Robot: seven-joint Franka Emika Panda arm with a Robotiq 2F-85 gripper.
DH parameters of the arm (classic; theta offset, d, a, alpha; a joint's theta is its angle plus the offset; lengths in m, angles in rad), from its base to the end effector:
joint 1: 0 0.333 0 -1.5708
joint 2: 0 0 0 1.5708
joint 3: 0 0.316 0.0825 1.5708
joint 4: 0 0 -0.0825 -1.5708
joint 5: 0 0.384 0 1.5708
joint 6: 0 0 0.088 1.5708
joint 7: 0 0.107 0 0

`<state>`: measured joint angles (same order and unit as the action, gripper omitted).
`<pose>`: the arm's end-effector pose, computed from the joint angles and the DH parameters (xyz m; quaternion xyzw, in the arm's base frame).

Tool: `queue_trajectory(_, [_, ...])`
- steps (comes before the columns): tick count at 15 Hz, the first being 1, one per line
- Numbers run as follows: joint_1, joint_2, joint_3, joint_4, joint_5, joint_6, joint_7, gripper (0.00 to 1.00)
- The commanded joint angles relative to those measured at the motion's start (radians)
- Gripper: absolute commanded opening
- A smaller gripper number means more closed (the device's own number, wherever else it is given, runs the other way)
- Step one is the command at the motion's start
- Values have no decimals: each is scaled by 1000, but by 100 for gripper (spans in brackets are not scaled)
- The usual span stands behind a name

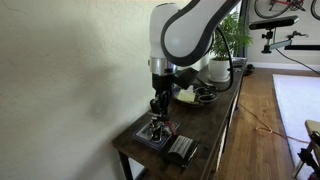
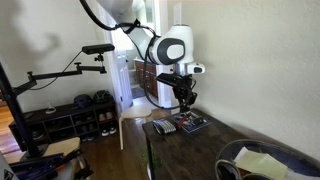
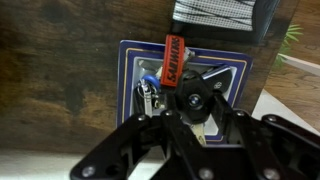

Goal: Put the car key on the square plate

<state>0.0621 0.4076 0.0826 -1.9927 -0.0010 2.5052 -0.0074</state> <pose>0.6138 0.0874 0.2665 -0.9959 -0.0720 -0.0519 0.0194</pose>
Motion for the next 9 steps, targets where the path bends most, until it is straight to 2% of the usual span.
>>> queue_trajectory(1, [2,45,7,41,-5,11,-56,15])
queue_trajectory(9, [-4,118,-4,127,-11,10,-88,15])
